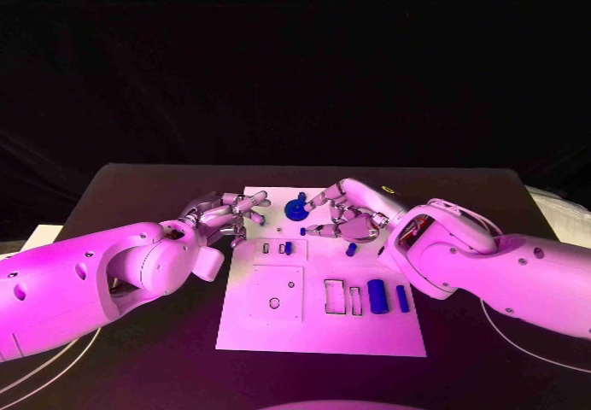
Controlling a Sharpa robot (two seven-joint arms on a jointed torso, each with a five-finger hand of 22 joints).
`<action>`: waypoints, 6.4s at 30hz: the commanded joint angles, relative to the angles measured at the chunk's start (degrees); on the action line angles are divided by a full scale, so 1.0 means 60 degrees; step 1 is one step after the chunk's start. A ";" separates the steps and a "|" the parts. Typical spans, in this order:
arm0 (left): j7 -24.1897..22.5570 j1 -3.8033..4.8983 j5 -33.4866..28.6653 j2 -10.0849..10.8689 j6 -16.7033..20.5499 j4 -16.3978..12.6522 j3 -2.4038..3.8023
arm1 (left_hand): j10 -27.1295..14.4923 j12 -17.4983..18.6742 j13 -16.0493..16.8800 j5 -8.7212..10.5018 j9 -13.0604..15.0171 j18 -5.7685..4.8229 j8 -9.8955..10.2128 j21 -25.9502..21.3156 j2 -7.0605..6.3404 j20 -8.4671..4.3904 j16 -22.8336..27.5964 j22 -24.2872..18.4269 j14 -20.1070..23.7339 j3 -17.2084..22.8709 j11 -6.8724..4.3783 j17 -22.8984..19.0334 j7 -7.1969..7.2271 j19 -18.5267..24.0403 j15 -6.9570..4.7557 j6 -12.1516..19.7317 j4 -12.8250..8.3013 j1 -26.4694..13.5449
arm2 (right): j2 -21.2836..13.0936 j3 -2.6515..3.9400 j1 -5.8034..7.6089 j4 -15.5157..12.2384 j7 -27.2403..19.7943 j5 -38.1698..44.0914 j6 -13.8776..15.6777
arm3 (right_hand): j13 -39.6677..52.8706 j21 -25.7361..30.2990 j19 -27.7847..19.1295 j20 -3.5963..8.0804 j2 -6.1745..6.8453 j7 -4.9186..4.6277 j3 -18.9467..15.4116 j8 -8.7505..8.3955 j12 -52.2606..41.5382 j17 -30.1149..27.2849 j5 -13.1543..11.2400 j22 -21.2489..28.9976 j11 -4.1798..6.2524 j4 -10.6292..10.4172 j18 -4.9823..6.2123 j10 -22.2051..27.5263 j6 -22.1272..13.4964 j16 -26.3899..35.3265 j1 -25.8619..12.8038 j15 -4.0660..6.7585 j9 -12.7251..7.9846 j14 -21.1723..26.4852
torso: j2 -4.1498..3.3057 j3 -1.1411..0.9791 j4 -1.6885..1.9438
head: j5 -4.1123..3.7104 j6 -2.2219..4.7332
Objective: Assemble the parts on the task board
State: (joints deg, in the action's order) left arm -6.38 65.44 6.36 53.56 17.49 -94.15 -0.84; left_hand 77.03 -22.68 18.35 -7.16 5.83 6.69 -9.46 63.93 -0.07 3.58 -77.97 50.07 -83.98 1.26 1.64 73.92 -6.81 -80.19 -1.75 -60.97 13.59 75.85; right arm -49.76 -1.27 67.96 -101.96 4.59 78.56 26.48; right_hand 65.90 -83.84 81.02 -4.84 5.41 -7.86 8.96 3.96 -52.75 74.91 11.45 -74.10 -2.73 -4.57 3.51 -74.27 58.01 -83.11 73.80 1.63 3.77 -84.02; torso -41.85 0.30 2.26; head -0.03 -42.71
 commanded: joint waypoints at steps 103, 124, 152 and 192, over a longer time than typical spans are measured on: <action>0.8076 0.1481 0.8596 -0.4016 -0.5997 0.3308 -0.0113 | 0.0086 -0.8062 0.7988 0.0715 0.4095 -0.0691 -0.4785 0.3320 0.1388 -0.0338 -0.2004 0.4704 -0.1003 -0.1866 -0.0532 0.2679 0.0725 -0.0763 -0.0513 0.1580 -0.0078 0.0115 | -0.0810 -0.0003 0.0751 0.0697 0.0584 -0.2423 -0.0614 | -0.0355 0.0163 -0.0146 0.0043 0.0173 0.0027 0.0126 0.0028 0.0202 0.0312 0.1445 0.0223 0.0034 0.0119 0.0039 0.0063 0.0099 0.0360 0.0252 0.0006 0.0009 -0.0524 | 0.0243 -0.0059 -0.0161 | 0.0188 -0.0541; 0.7912 0.1480 0.8525 -0.3848 -0.5773 0.3163 -0.0118 | 0.0007 -0.7750 0.7805 0.0449 0.4174 -0.0710 -0.4305 0.3364 0.0356 -0.0300 -0.2004 0.4859 -0.1003 0.2487 -0.0524 0.2679 0.0588 -0.0781 -0.0450 0.1771 -0.1419 0.1031 | -0.0792 -0.0004 0.0750 0.0700 0.0590 -0.2422 -0.0675 | -0.0371 0.0173 -0.0153 0.0045 0.0161 0.0028 0.0139 0.0029 0.0213 0.0297 0.1451 0.0240 0.0034 0.0106 0.0042 0.0066 0.0105 0.0376 0.0242 0.0006 0.0010 -0.0520 | 0.0242 -0.0065 -0.0168 | 0.0175 -0.0588; 0.7661 0.1108 0.8900 -0.2930 -0.3363 0.2139 -0.0122 | 0.0167 -0.7785 0.7794 0.0513 0.4700 -0.0788 -0.4628 0.3567 -0.0820 -0.0290 -0.2004 0.5262 -0.1003 0.5630 -0.0492 0.2679 0.0650 -0.0941 -0.0459 0.1740 -0.1936 -0.0430 | -0.0748 -0.0006 0.0734 0.0744 0.0520 -0.2501 -0.0658 | -0.0388 0.0189 -0.0162 0.0046 0.0139 0.0025 0.0133 0.0030 0.0206 0.0282 0.1454 0.0263 0.0029 0.0027 0.0046 0.0051 0.0116 0.0394 0.0145 0.0004 0.0010 -0.0519 | 0.0244 -0.0072 -0.0152 | 0.0262 -0.0601; 0.8068 0.0928 0.9300 -0.3015 -0.4705 0.2216 -0.0139 | 0.0178 -0.7762 0.7760 0.0497 0.4758 -0.0801 -0.4667 0.3599 -0.0908 -0.0300 -0.2004 0.5324 -0.1003 0.5865 -0.0499 0.2679 0.0652 -0.0971 -0.0462 0.1724 -0.2038 -0.0516 | -0.0725 -0.0007 0.0729 0.0770 0.0305 -0.2636 -0.0926 | -0.0394 0.0196 -0.0156 0.0046 0.0159 0.0031 0.0090 0.0029 0.0177 0.0279 0.1468 0.0265 0.0030 -0.0067 0.0045 0.0026 0.0125 0.0406 0.0022 0.0004 0.0011 -0.0523 | 0.0241 -0.0071 -0.0150 | 0.0377 -0.0704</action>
State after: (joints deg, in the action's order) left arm 39.30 71.44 61.53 35.45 -7.65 -80.90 -1.30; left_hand 77.81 -69.26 64.94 -4.04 34.28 2.27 -37.43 85.15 -5.81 1.76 -89.83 74.92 -84.05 26.11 -1.33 74.94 -3.29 -84.03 -4.67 -50.68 11.38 72.87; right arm -54.17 -1.31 72.38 -97.35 7.27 62.80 21.95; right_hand 63.60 -82.95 80.41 -4.63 6.34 -7.68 9.58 3.96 -51.79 74.94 19.95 -72.57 -2.53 -4.60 3.50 -74.08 58.19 -80.99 74.34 1.64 3.77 -84.02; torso -40.39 -0.13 1.38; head 2.19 -46.93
